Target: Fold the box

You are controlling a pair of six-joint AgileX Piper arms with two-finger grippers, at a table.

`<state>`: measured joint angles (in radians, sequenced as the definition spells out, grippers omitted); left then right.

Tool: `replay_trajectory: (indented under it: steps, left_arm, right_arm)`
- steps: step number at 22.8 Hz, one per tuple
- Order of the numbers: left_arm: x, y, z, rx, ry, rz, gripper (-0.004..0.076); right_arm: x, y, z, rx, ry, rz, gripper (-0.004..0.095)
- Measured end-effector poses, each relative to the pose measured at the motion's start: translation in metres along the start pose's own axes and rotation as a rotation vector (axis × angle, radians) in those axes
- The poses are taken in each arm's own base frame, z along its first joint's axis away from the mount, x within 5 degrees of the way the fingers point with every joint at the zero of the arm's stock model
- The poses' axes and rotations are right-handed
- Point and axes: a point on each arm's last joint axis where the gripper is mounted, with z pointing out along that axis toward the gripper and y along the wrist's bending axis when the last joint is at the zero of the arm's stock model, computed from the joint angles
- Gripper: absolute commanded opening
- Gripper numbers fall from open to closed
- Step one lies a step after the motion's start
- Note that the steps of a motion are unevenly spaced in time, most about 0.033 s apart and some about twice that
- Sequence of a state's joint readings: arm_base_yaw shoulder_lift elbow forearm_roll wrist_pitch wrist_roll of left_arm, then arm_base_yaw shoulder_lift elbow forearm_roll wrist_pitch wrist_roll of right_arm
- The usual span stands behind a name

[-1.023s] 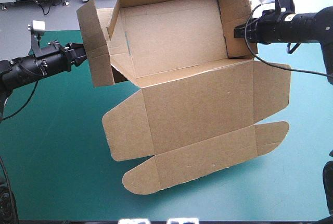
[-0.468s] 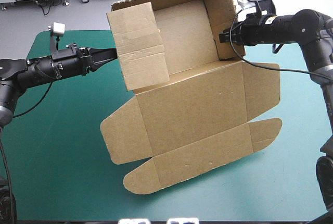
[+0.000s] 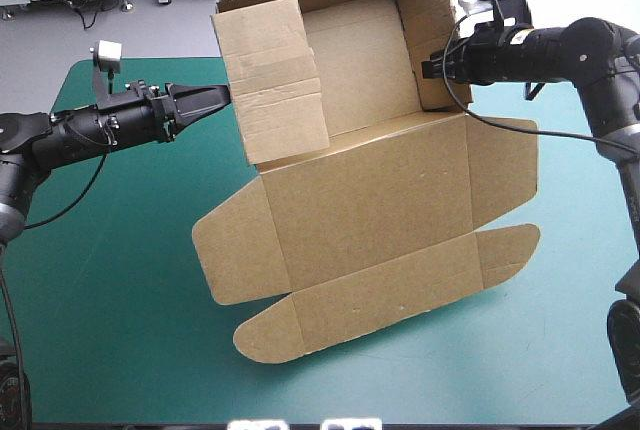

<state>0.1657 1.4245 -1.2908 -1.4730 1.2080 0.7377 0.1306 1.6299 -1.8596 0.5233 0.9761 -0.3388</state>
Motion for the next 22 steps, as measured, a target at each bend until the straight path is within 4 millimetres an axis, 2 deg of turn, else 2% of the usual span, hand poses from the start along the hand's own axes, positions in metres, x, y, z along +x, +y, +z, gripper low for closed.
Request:
replay_trajectory:
  steps: [8,12,18,22]
  left_arm:
    - [0.005,-0.008,0.011,0.044,0.028,-0.002,0.0411]
    - [0.005,-0.008,0.012,0.044,0.028,0.012,0.0411]
    - [0.007,0.003,0.013,-0.082,0.044,0.066,0.0403]
    - [0.008,0.007,0.020,-0.169,0.038,0.111,0.0351]
  right_arm:
    - [0.004,-0.007,0.015,0.002,0.024,0.015,0.0000]
    - [0.004,-0.007,0.017,-0.004,0.022,0.021,0.0001]
    - [0.004,0.010,0.025,-0.008,0.032,-0.035,0.0001]
    - [0.005,0.021,0.030,0.020,0.036,-0.075,0.0001]
